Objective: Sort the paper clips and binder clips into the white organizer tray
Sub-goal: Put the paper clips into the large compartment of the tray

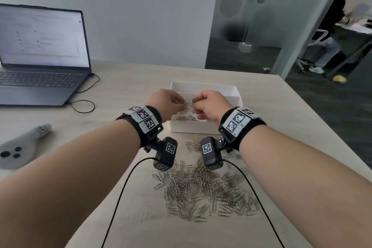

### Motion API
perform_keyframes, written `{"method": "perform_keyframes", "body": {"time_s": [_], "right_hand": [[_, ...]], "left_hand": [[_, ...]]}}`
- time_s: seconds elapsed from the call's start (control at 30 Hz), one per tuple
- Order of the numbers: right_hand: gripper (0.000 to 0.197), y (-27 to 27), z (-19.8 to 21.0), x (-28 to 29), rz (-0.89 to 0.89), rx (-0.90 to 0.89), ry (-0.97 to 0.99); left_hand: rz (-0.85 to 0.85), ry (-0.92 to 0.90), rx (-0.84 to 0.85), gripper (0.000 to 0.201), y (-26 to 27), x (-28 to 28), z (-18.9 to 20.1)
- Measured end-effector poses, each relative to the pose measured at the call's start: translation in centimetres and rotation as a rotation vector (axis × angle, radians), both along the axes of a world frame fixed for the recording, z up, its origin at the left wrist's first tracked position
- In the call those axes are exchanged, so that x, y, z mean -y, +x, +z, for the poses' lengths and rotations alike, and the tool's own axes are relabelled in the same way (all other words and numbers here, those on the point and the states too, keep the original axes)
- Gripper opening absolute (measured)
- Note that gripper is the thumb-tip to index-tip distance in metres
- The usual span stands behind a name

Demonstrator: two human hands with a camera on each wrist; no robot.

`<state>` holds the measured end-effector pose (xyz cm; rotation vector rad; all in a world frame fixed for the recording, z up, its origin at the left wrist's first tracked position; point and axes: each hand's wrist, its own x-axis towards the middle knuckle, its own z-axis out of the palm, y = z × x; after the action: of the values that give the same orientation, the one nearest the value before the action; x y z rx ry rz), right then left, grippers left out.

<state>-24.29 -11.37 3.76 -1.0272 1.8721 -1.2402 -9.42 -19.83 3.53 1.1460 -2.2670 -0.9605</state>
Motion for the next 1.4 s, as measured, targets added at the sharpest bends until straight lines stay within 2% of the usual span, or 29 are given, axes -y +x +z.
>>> {"method": "perform_keyframes", "body": {"time_s": [0.13,0.33,0.5,0.57,0.63,0.7,0.8,0.87,0.97,1.23,1.33,1.4], "right_hand": [[0.014,0.2,-0.7,0.6,0.017,-0.169,0.067],[0.011,0.3,-0.2,-0.9,0.054,-0.209,0.051],[0.016,0.2,0.2,-4.8,0.116,-0.362,0.111],[0.019,0.1,0.1,-6.9,0.17,-0.443,0.173],[0.02,-0.2,-0.3,-9.0,0.216,-0.545,0.264],[0.023,-0.7,-1.0,-10.7,0.255,-0.641,0.351],[0.046,-1.2,-2.0,-12.7,0.319,-0.735,0.481],[0.06,-1.0,-2.5,-13.7,0.365,-0.819,0.569],[0.071,0.3,-2.9,-15.0,0.409,-0.874,0.634],[0.069,1.8,-2.7,-17.3,0.578,-0.829,0.529],[0.066,0.7,-1.6,-18.0,0.483,-0.785,0.478],[0.078,-0.2,-0.8,-18.4,0.392,-0.772,0.501]], "left_hand": [[-0.001,-0.14,0.123,0.019,-0.6,-0.1,-0.1],[-0.048,-0.171,0.175,0.026,0.1,-1.4,-0.1],[-0.044,-0.2,0.159,0.012,2.0,-3.5,0.1],[-0.059,-0.213,0.123,0.012,2.8,-4.8,0.0],[-0.115,-0.209,0.162,0.015,3.6,-6.1,-0.2],[-0.195,-0.167,0.283,0.028,4.1,-7.4,-0.8],[-0.315,-0.095,0.508,0.072,4.0,-9.2,-2.3],[-0.378,-0.137,0.677,0.096,3.7,-10.5,-3.1],[-0.433,-0.218,0.775,0.098,3.7,-12.6,-3.6],[-0.566,-0.151,0.663,0.104,5.4,-13.7,-3.4],[-0.489,-0.188,0.733,0.11,6.9,-13.2,-2.4],[-0.405,-0.173,0.825,0.118,8.0,-12.8,-1.6]]}}
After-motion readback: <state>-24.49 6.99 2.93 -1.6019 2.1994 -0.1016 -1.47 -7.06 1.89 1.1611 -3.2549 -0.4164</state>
